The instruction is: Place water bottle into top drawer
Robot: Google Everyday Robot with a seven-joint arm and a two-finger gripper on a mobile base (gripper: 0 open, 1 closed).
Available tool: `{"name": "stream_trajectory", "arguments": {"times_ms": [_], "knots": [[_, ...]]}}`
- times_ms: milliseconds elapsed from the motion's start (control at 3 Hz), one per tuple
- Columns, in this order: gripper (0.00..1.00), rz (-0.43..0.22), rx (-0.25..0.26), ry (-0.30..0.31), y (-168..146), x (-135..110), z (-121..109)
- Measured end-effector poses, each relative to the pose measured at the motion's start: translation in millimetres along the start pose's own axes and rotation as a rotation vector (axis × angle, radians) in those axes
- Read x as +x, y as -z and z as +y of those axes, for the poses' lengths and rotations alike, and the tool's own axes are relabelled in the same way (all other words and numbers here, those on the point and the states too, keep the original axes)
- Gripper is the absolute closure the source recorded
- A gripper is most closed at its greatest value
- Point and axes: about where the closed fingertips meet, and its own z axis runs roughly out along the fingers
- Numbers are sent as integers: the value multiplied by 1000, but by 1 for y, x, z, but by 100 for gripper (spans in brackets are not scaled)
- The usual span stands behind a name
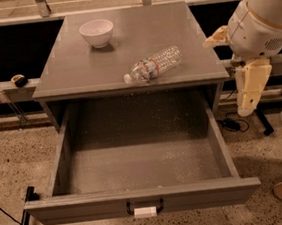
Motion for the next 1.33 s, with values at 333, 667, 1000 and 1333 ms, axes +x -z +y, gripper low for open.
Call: {"name": "stream_trajectory", "arguments": {"times_ms": [333, 667, 1000, 1333], "knots": [[0, 27, 43, 97, -4, 4, -27], [0, 73, 69, 198, -13, 7, -61], [0, 116, 102, 244, -22, 11, -98], [0, 151, 131, 261, -36, 13, -128]]}}
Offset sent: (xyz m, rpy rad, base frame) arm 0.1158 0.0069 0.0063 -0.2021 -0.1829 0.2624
